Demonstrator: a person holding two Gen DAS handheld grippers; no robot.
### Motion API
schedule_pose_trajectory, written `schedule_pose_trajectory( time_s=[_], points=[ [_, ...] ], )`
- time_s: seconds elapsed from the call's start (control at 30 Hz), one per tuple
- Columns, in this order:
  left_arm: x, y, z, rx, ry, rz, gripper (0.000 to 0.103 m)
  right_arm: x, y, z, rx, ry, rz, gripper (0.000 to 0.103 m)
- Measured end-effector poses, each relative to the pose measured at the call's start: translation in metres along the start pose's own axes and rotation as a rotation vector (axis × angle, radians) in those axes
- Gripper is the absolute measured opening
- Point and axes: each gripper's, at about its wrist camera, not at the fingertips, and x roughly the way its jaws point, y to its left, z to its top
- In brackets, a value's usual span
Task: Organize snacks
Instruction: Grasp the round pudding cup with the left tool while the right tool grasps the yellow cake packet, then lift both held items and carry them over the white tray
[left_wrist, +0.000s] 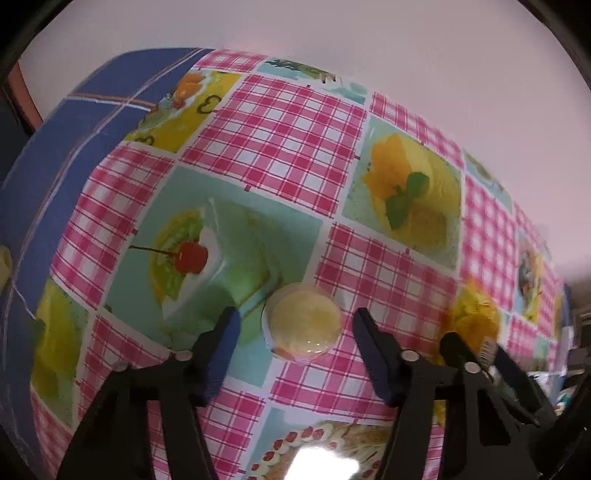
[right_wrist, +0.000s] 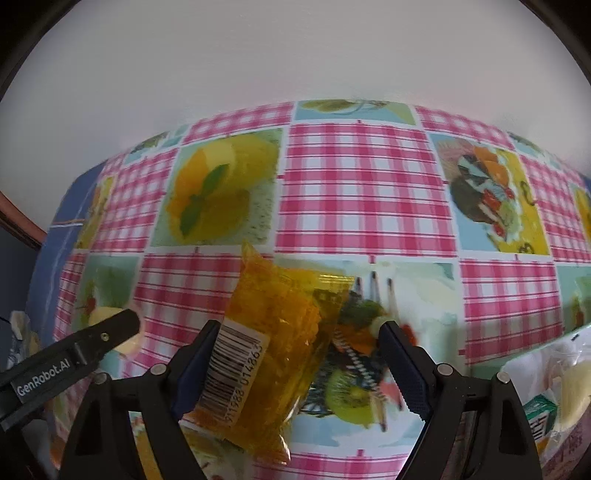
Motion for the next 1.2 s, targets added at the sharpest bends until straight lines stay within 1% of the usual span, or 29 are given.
schedule_pose_trajectory(
  time_s=[0.07, 0.17, 0.23, 0.43, 0.47, 0.5, 0.53, 0.77, 0.8, 0.87, 0.93, 1.1, 1.2],
  points=[
    [0.002, -0.007, 0.0, 0.033, -0.009, 0.047, 0.057, 0.0, 0.002, -0.002, -0.019, -0.006, -0.025, 0.082],
    [0.008, -0.023, 0.0, 0.07, -0.026, 0.096, 0.055, 0.0, 0.006, -0.008, -0.064, -0.014, -0.069, 0.079],
    [0.01, -0.029, 0.0, 0.082, -0.037, 0.11, 0.056, 0.001, 0.011, -0.011, -0.083, -0.023, -0.085, 0.079],
    [0.012, -0.042, -0.006, 0.079, -0.056, 0.118, 0.054, -0.003, 0.012, -0.018, -0.085, -0.032, -0.089, 0.074],
    [0.011, -0.04, -0.006, 0.077, -0.058, 0.116, 0.052, -0.003, 0.012, -0.019, -0.085, -0.032, -0.089, 0.074],
    [0.012, -0.04, -0.005, 0.076, -0.06, 0.112, 0.046, -0.004, 0.011, -0.02, -0.084, -0.033, -0.09, 0.074],
    [0.011, -0.041, -0.006, 0.077, -0.062, 0.11, 0.044, -0.005, 0.01, -0.021, -0.084, -0.034, -0.09, 0.074],
    [0.005, -0.04, -0.018, 0.073, -0.071, 0.11, 0.043, -0.011, 0.009, -0.034, -0.08, -0.043, -0.094, 0.074],
    [0.004, -0.039, -0.021, 0.069, -0.066, 0.106, 0.043, -0.012, 0.01, -0.036, -0.08, -0.043, -0.092, 0.072],
    [0.003, -0.036, -0.024, 0.054, -0.057, 0.099, 0.043, -0.015, 0.011, -0.037, -0.084, -0.045, -0.088, 0.058],
    [0.001, -0.035, -0.03, 0.038, -0.051, 0.099, 0.043, -0.017, 0.01, -0.039, -0.078, -0.041, -0.084, 0.053],
    [-0.003, -0.03, -0.047, 0.013, -0.038, 0.099, 0.043, -0.024, 0.005, -0.05, -0.054, -0.035, -0.072, 0.051],
    [-0.005, -0.029, -0.056, -0.003, -0.026, 0.102, 0.043, -0.028, 0.002, -0.057, -0.042, -0.027, -0.06, 0.046]
  ],
)
